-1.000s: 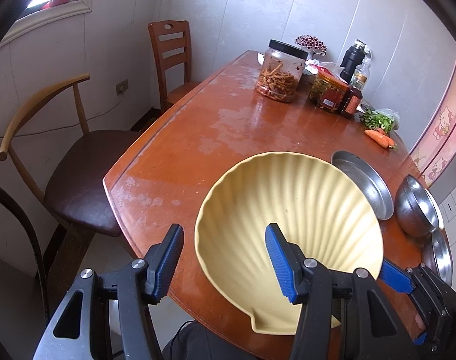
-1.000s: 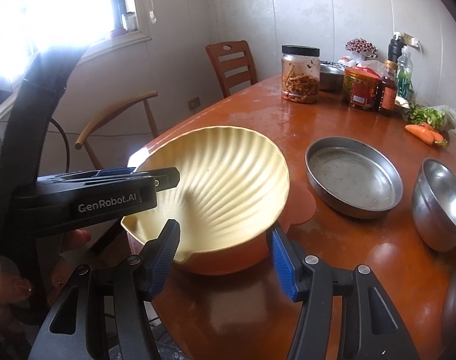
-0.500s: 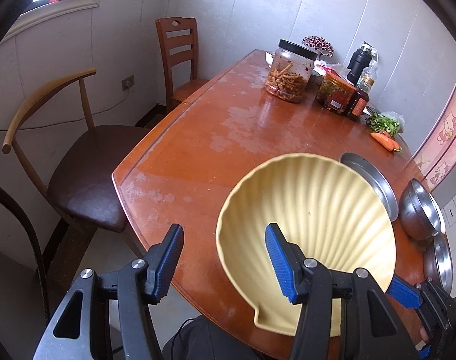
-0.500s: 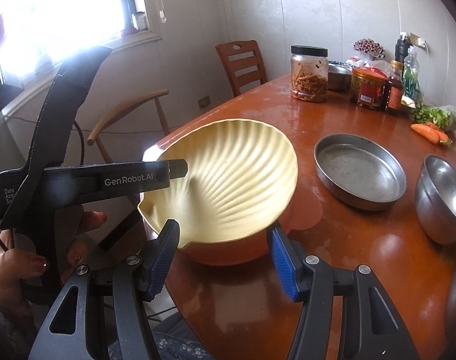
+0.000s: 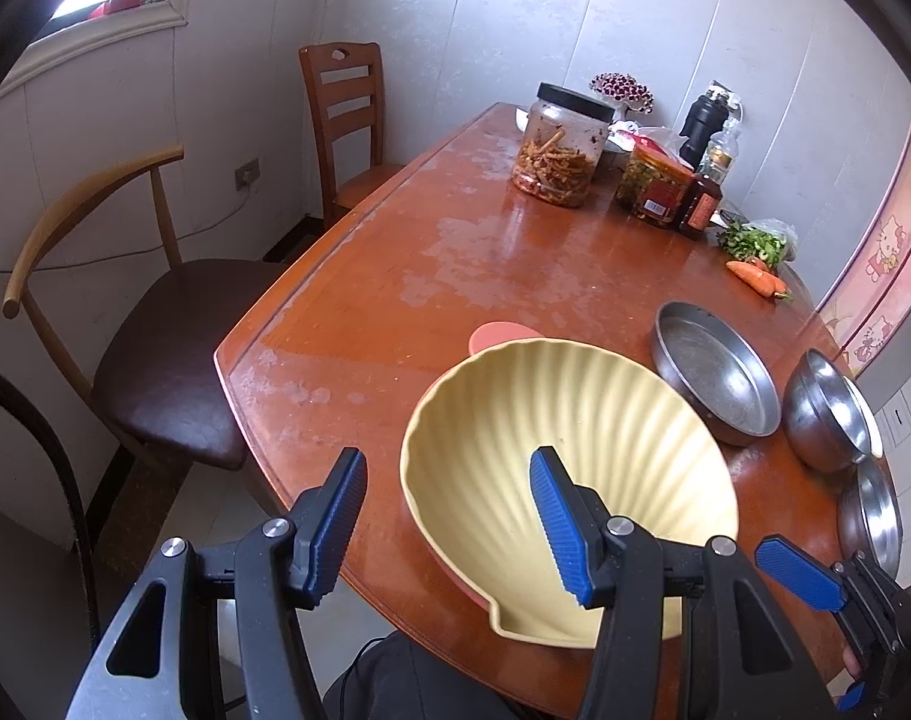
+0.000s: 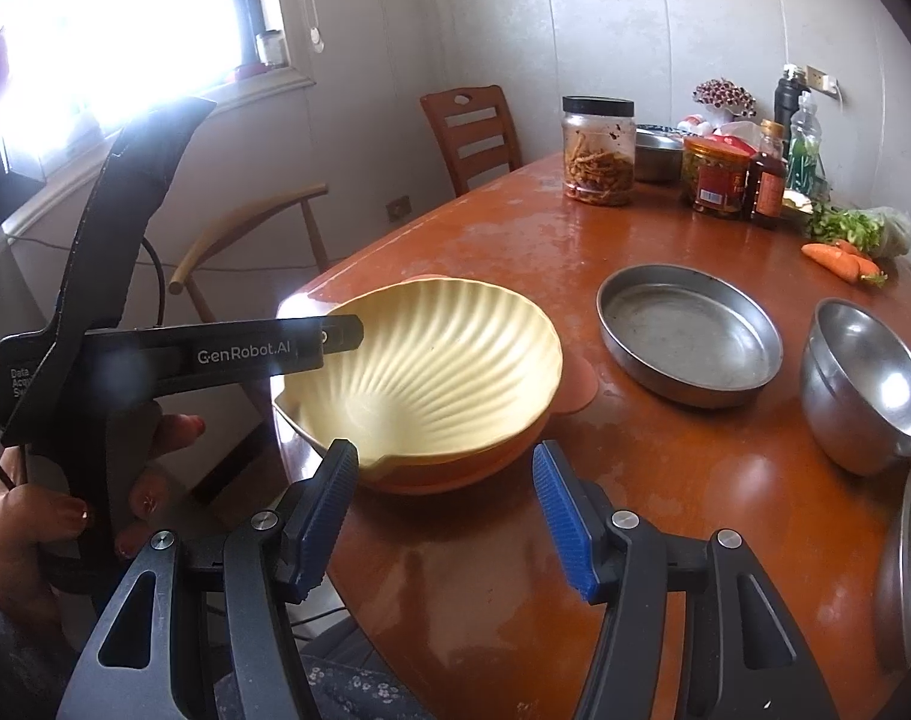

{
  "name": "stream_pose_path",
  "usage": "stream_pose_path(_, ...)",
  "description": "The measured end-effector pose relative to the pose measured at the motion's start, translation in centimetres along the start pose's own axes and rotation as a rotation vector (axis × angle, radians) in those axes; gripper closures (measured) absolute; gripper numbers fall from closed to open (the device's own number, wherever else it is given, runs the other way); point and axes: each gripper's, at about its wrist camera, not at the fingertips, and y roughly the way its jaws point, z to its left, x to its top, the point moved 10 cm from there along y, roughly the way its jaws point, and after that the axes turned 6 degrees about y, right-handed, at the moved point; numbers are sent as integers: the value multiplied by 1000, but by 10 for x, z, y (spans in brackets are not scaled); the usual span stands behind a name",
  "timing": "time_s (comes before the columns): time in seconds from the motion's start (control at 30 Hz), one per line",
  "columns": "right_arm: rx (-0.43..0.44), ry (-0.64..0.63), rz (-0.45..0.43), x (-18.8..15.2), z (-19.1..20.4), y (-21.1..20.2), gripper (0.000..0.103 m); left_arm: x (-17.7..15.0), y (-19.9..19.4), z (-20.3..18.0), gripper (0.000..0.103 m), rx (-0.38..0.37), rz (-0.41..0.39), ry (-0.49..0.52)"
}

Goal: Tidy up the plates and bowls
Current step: 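Lift the yellow shell bowl and lower it onto the orange plate with the left tool, then open the left tool off the shell bowl and move it to the flat steel pan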

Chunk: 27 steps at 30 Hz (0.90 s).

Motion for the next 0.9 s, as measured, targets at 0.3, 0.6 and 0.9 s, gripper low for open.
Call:
stream_pose_path(0.3,-25,44,-26,1,-21,-13,40,2,-19,-24,46,-29,-33,35)
stream_pose_path(0.6,-46,86,-63,0,-48,-33,39,-1,-27,-62,46,-37,-34,88)
stream_pose_path(0.9,-157,-24,0,16,-97,-13,35,-3,-23,-79,46,-46,-13,117)
